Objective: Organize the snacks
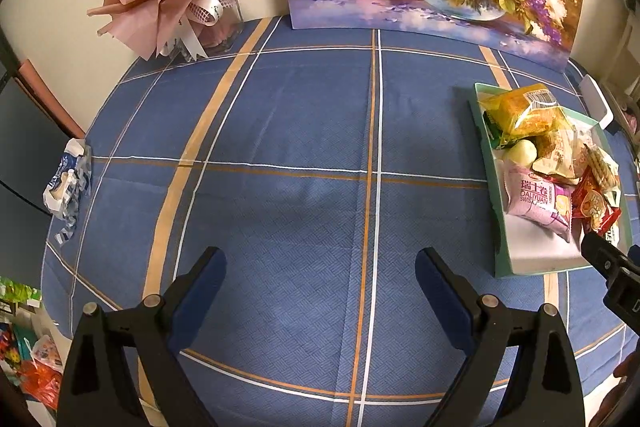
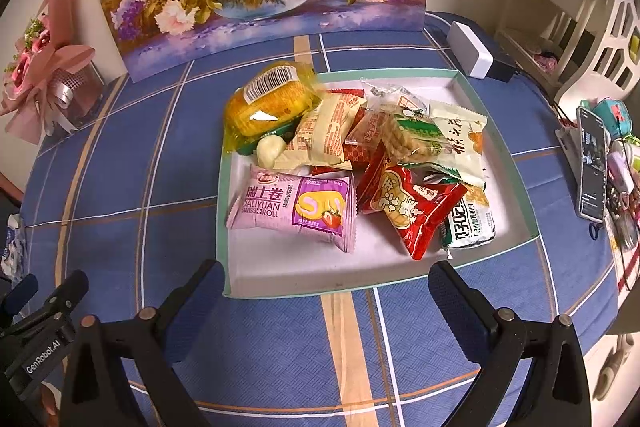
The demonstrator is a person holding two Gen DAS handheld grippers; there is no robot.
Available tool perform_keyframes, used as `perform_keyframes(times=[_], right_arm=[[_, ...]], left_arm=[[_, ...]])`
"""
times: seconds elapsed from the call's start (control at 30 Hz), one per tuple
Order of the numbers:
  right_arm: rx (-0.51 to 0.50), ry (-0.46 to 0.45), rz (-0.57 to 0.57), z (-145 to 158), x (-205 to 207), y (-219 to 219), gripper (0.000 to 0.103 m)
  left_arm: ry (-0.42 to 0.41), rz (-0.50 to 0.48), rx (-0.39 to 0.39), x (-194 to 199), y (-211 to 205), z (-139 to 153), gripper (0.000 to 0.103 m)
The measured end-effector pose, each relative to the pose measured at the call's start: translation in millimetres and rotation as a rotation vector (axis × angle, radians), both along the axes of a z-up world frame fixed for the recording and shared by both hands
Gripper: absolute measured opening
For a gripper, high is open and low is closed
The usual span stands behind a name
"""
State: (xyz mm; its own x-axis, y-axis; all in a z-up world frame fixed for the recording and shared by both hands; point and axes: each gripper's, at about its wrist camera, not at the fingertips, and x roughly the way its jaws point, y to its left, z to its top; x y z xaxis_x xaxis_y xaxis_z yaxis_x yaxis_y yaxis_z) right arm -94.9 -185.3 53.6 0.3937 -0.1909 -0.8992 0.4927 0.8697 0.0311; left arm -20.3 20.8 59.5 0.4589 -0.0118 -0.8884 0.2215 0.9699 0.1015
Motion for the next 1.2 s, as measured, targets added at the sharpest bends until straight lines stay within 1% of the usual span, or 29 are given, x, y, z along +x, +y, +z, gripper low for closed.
perform_keyframes(times=[1.2], right_arm=[[0.004, 0.014, -0.009, -2.6, -0.6, -1.0, 0.103]], left_arm=[[-0.008, 0.022, 0.002, -0.1, 2.4, 0.1, 0.096]])
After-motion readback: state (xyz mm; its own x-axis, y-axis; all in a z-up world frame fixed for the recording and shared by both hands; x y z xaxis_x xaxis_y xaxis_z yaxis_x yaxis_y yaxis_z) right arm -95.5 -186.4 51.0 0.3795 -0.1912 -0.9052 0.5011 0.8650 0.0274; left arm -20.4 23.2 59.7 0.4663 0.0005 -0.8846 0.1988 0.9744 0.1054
